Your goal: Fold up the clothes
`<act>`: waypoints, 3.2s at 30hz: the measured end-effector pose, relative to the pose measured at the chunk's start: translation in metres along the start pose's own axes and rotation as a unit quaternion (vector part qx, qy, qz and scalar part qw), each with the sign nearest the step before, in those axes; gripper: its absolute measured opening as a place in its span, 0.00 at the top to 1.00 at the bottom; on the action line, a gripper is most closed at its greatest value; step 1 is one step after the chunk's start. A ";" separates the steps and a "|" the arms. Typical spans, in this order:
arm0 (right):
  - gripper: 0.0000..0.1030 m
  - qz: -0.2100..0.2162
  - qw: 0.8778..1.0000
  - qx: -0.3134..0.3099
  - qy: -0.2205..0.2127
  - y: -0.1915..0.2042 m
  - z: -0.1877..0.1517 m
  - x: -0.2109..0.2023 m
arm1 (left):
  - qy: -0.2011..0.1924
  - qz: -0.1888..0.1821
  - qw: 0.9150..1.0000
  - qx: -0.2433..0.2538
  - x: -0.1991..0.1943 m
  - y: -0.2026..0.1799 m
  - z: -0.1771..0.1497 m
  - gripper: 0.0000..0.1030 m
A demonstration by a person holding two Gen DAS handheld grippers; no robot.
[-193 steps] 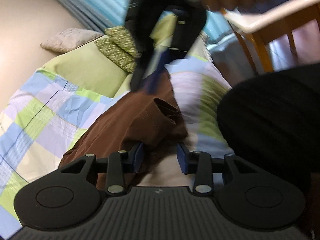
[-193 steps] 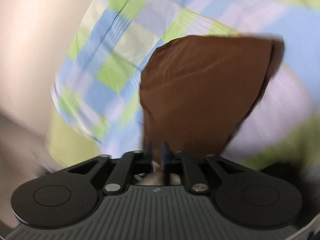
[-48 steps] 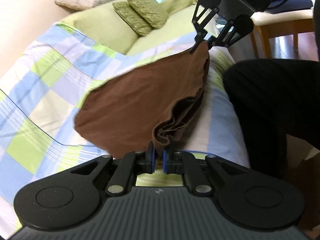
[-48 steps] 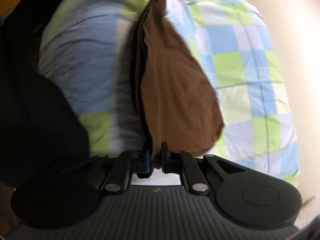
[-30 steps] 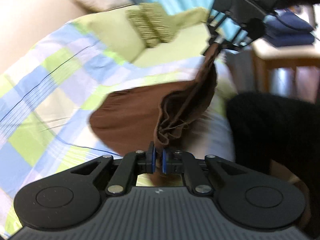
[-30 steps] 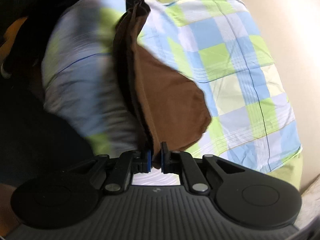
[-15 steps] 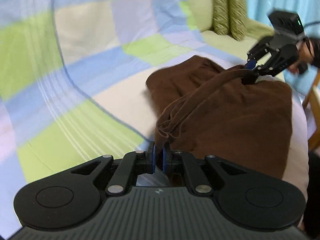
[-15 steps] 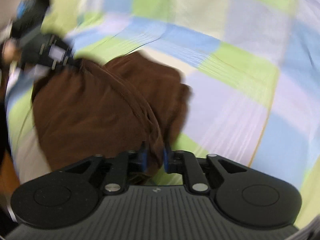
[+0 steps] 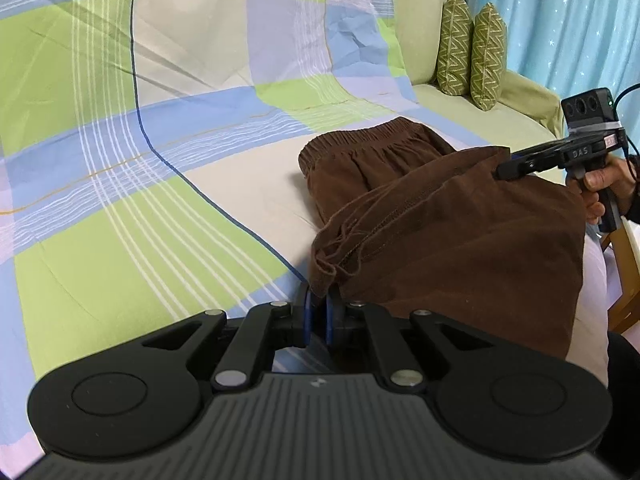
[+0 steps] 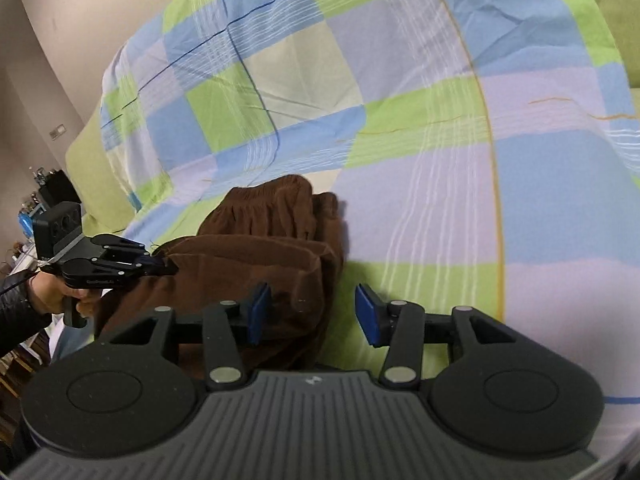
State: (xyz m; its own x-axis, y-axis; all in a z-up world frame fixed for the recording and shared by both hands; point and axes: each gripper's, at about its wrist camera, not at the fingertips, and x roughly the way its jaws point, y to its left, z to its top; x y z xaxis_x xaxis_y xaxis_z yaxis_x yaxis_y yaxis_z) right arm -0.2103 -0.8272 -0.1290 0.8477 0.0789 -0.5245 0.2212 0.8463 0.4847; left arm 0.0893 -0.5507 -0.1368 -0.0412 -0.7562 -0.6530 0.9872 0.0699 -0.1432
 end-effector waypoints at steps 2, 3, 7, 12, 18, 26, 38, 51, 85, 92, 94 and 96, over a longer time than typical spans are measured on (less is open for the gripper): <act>0.96 0.001 1.000 0.006 -0.009 0.005 0.001 -0.003 | -0.010 0.000 1.000 0.003 -0.009 -0.004 -0.001 0.96; 0.96 0.000 1.000 0.009 -0.014 0.009 0.003 -0.007 | -0.017 -0.001 1.000 0.002 -0.015 -0.005 0.000 0.96; 0.96 0.010 0.999 0.005 -0.042 0.027 0.023 -0.027 | -0.057 -0.004 0.998 -0.002 -0.046 -0.007 0.017 0.96; 0.96 -0.007 0.999 0.017 -0.040 0.011 0.051 -0.007 | -0.058 0.013 0.998 -0.003 -0.028 0.017 0.052 0.96; 0.94 -0.035 0.997 0.075 -0.010 -0.030 0.051 0.043 | 0.000 0.015 0.999 -0.047 0.039 0.049 0.048 0.86; 0.78 -0.120 0.986 0.062 -0.102 -0.021 0.052 -0.004 | -0.039 0.115 0.990 -0.070 -0.002 0.056 0.033 0.71; 0.75 -0.087 0.985 -0.123 -0.080 0.117 -0.032 -0.016 | -0.085 0.103 0.984 0.118 -0.057 -0.102 -0.005 0.66; 0.64 -0.204 0.967 -0.139 -0.063 0.056 -0.033 -0.024 | -0.062 0.134 0.989 0.028 -0.035 -0.045 -0.035 0.63; 0.60 -0.176 0.964 -0.189 -0.067 0.157 -0.067 -0.034 | -0.077 0.149 0.972 0.167 -0.061 -0.152 -0.059 0.69; 0.62 -0.228 0.954 -0.191 -0.044 0.118 -0.075 -0.051 | -0.063 0.140 0.978 0.140 -0.052 -0.133 -0.076 0.64; 0.65 -0.246 0.957 -0.142 -0.049 0.096 -0.076 -0.070 | -0.063 0.143 0.978 0.139 -0.053 -0.135 -0.077 0.64; 0.64 -0.269 0.954 -0.120 -0.053 0.089 -0.076 -0.083 | -0.060 0.147 0.979 0.131 -0.057 -0.138 -0.072 0.65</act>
State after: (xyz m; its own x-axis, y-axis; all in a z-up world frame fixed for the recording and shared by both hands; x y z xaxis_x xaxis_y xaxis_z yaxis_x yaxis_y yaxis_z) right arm -0.2976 -0.7185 -0.0951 0.6892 -0.4435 -0.5730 0.5318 0.8467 -0.0157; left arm -0.0557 -0.4702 -0.1337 0.2538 -0.7999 -0.5438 0.9598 0.1385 0.2442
